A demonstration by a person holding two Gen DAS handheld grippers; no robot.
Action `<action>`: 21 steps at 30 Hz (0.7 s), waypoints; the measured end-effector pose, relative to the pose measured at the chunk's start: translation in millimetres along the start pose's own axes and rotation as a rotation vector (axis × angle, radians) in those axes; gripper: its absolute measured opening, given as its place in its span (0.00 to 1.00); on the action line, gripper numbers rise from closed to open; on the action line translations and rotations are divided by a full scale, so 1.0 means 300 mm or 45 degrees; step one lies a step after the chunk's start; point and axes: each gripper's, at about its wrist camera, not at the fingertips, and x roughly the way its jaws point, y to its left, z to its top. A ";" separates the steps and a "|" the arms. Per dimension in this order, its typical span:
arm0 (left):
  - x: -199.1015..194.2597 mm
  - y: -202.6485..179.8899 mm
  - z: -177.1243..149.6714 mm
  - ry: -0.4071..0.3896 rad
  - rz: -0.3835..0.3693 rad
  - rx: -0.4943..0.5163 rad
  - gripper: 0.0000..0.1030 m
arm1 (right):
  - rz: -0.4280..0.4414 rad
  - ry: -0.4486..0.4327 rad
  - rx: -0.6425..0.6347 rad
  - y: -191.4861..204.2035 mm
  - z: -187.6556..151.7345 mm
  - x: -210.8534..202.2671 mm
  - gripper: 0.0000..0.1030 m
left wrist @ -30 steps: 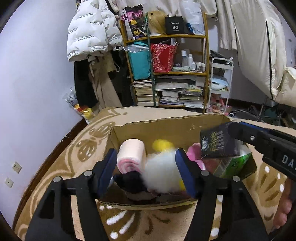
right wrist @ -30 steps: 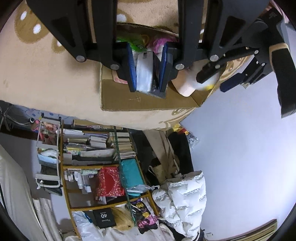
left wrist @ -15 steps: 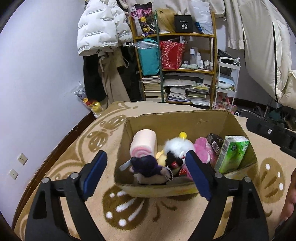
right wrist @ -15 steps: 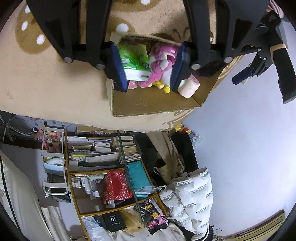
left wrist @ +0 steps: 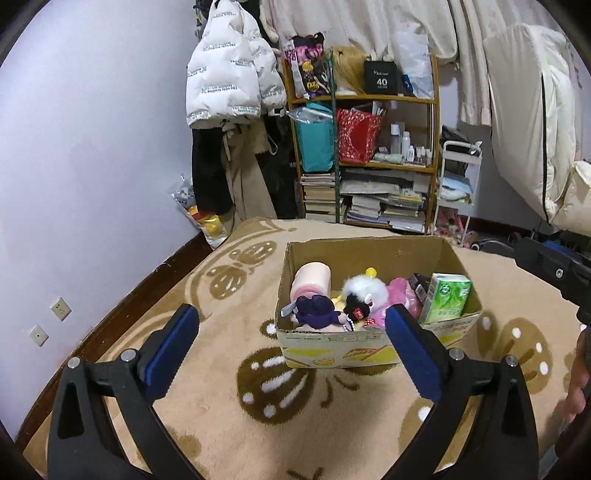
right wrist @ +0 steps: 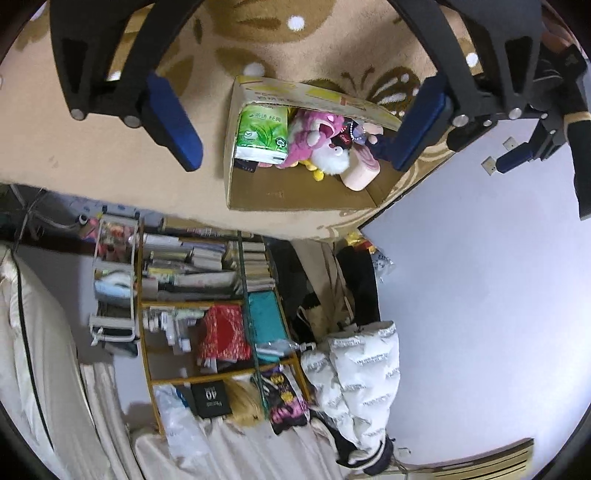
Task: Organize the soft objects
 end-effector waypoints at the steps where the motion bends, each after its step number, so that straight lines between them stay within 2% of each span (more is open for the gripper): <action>1: -0.013 0.001 -0.002 -0.004 -0.001 -0.002 0.98 | -0.004 -0.010 -0.002 0.004 0.001 -0.015 1.00; 10: -0.169 0.027 -0.010 -0.107 0.039 -0.013 0.98 | -0.044 -0.074 -0.023 0.023 -0.019 -0.153 1.00; 21: -0.256 0.079 -0.041 -0.087 0.003 -0.069 0.98 | -0.080 -0.117 -0.083 0.047 -0.062 -0.266 1.00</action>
